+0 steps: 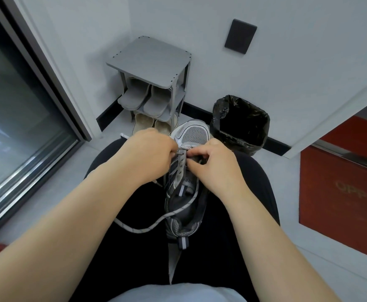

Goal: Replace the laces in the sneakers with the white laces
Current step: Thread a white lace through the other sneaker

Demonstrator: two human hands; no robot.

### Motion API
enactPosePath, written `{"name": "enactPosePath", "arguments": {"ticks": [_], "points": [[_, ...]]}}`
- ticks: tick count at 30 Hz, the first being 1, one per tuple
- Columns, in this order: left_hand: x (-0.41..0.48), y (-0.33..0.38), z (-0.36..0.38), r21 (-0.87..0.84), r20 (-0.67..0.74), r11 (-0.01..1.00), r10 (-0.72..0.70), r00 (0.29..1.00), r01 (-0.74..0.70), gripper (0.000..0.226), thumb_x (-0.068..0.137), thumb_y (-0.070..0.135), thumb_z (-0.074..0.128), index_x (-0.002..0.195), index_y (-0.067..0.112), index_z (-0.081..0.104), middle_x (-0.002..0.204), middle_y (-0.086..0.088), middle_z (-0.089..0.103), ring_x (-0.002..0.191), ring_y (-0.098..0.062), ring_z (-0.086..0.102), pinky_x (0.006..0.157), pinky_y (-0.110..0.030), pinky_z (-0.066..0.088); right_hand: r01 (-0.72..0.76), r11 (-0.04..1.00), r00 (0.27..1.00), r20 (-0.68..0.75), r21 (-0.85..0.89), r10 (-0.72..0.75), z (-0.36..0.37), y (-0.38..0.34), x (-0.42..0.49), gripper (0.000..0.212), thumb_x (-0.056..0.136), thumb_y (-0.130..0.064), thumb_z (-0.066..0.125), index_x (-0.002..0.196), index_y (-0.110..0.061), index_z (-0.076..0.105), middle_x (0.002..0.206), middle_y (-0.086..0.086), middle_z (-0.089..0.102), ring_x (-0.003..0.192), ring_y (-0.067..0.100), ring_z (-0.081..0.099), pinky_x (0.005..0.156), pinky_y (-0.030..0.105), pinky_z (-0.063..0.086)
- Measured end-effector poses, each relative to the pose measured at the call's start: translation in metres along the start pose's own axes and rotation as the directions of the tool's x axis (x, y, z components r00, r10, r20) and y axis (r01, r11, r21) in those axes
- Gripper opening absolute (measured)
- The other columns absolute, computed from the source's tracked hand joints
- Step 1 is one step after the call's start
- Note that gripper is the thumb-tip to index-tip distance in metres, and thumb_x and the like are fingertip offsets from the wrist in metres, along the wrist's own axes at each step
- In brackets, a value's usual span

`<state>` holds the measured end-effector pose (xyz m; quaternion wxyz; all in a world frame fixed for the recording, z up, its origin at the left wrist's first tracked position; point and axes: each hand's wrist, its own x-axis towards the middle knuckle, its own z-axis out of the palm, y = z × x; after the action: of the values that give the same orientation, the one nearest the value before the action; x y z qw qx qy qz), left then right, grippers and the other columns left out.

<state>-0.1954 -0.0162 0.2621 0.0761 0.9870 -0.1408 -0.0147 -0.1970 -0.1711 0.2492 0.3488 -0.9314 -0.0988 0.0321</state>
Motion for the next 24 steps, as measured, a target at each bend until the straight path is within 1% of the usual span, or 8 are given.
{"name": "enactPosePath", "arguments": {"ticks": [4,6,9,11,14,18,21,24], "points": [[0.006,0.003,-0.007,0.092,0.044,0.993,0.065,0.997,-0.069,0.022,0.091,0.022,0.045,0.100,0.023,0.065,0.092,-0.002,0.065,0.094,-0.023,0.051,0.076,-0.032,0.040,0.012,0.999,1.000,-0.021,0.040,-0.011,0.003,-0.001,0.000,0.015,0.078,-0.028,0.069,0.092,-0.028,0.074,0.076,-0.014,0.042,0.082,0.016,0.053,0.082,0.042,0.047],[0.008,0.004,-0.009,0.153,0.079,0.984,0.084,0.993,-0.095,0.022,0.090,0.020,0.045,0.101,0.022,0.065,0.093,-0.001,0.064,0.095,-0.023,0.052,0.075,-0.032,0.039,0.019,0.999,1.000,-0.025,0.049,-0.017,0.003,0.000,0.001,0.014,0.079,-0.027,0.069,0.092,-0.028,0.074,0.076,-0.014,0.042,0.080,0.015,0.052,0.081,0.040,0.047],[0.011,0.005,-0.012,0.182,0.101,0.977,0.092,0.991,-0.110,0.019,0.089,0.017,0.045,0.094,0.019,0.063,0.081,0.000,0.056,0.093,-0.023,0.053,0.072,-0.031,0.038,0.024,0.998,1.000,-0.019,0.058,-0.023,0.003,0.001,0.001,0.015,0.079,-0.026,0.069,0.094,-0.028,0.074,0.075,-0.014,0.042,0.077,0.010,0.049,0.078,0.034,0.046],[0.012,0.006,-0.015,0.182,0.114,0.977,0.088,0.990,-0.108,0.017,0.089,0.017,0.046,0.091,0.018,0.062,0.078,0.000,0.053,0.093,-0.024,0.054,0.069,-0.030,0.037,0.020,0.998,1.000,-0.016,0.059,-0.020,0.002,0.002,0.001,0.016,0.079,-0.026,0.070,0.094,-0.028,0.074,0.074,-0.015,0.041,0.077,0.009,0.047,0.078,0.033,0.046],[0.015,0.008,-0.015,0.191,0.139,0.975,0.085,0.987,-0.111,0.018,0.090,0.016,0.046,0.095,0.017,0.063,0.090,-0.003,0.063,0.091,-0.024,0.057,0.065,-0.029,0.035,0.010,0.998,1.000,-0.014,0.066,-0.009,0.003,0.001,0.000,0.016,0.079,-0.026,0.070,0.094,-0.028,0.074,0.073,-0.015,0.040,0.077,0.010,0.047,0.078,0.035,0.047],[0.018,0.009,-0.011,0.173,0.129,0.974,0.125,0.984,-0.147,0.018,0.092,0.016,0.044,0.100,0.017,0.060,0.099,-0.004,0.062,0.095,-0.023,0.056,0.066,-0.027,0.031,0.011,0.998,1.000,-0.006,0.062,-0.010,0.002,0.001,0.000,0.017,0.078,-0.024,0.070,0.095,-0.026,0.074,0.074,-0.015,0.040,0.079,0.012,0.048,0.078,0.036,0.046],[0.016,0.003,-0.007,0.067,0.120,0.992,0.100,0.988,-0.109,0.016,0.095,0.027,0.043,0.096,0.018,0.057,0.103,-0.004,0.062,0.100,-0.025,0.055,0.075,-0.030,0.035,-0.018,0.997,1.000,-0.006,0.071,0.018,0.003,0.001,0.003,0.012,0.077,-0.024,0.071,0.089,-0.026,0.073,0.074,-0.015,0.039,0.074,0.009,0.046,0.077,0.034,0.046],[0.007,0.001,0.001,-0.036,0.033,0.999,0.021,0.999,-0.020,0.030,0.090,0.050,0.040,0.088,0.023,0.052,0.095,0.001,0.061,0.098,-0.023,0.053,0.084,-0.034,0.034,-0.021,0.998,1.000,-0.018,0.052,0.022,0.005,-0.001,0.004,0.005,0.080,-0.021,0.067,0.083,-0.024,0.070,0.074,-0.014,0.039,0.069,0.005,0.042,0.073,0.029,0.042]]}}
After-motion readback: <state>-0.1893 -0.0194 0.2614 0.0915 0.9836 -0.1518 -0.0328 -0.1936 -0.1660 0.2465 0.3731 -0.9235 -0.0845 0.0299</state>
